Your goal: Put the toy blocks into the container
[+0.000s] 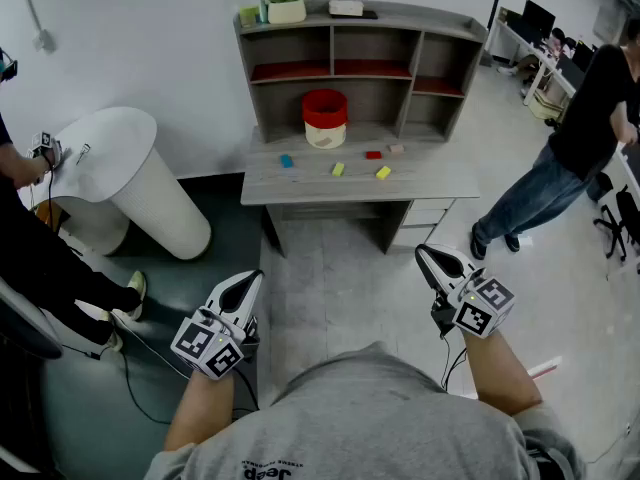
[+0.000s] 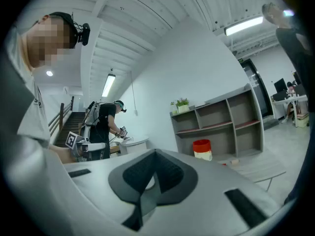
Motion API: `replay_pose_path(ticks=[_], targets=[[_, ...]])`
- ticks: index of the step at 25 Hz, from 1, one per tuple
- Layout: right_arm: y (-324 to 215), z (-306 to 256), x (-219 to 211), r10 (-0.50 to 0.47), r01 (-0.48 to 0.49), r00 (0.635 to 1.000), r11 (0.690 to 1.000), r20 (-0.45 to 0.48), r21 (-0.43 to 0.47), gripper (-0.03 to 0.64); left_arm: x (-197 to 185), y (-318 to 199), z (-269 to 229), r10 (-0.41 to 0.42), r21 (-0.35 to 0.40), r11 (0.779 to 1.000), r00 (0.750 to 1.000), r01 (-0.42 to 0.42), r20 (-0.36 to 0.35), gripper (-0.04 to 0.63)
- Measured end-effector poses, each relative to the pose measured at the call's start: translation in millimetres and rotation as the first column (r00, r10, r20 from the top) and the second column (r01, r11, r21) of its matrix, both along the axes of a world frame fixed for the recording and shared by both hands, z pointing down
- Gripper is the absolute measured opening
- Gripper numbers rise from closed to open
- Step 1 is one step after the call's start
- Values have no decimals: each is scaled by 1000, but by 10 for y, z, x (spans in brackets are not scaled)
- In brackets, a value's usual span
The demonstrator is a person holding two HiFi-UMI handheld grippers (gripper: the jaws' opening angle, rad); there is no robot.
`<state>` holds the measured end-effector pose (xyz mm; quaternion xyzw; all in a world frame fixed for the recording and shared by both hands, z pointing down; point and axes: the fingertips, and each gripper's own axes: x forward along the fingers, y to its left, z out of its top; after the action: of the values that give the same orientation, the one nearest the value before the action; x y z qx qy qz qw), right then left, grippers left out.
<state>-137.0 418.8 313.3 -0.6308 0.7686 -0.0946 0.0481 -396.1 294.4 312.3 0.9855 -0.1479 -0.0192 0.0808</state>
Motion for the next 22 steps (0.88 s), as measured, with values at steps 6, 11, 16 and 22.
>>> replay_pose_path(ticks=[6, 11, 16, 22], targets=[[19, 26, 15, 34, -34, 999, 999, 16, -23, 15, -166, -4, -46, -12, -46, 999, 1000, 12, -11, 31], [-35, 21, -19, 31, -30, 999, 999, 14, -19, 15, -250, -45, -129, -12, -41, 999, 1000, 11, -22, 31], [-89, 35, -33, 18, -18, 1000, 1000, 9, -17, 15, -313, -110, -127, -30, -50, 998, 999, 28, -30, 30], [-146, -21, 83, 23, -23, 1000, 999, 16, -24, 17, -241, -149, -125, -22, -61, 998, 999, 20, -32, 30]])
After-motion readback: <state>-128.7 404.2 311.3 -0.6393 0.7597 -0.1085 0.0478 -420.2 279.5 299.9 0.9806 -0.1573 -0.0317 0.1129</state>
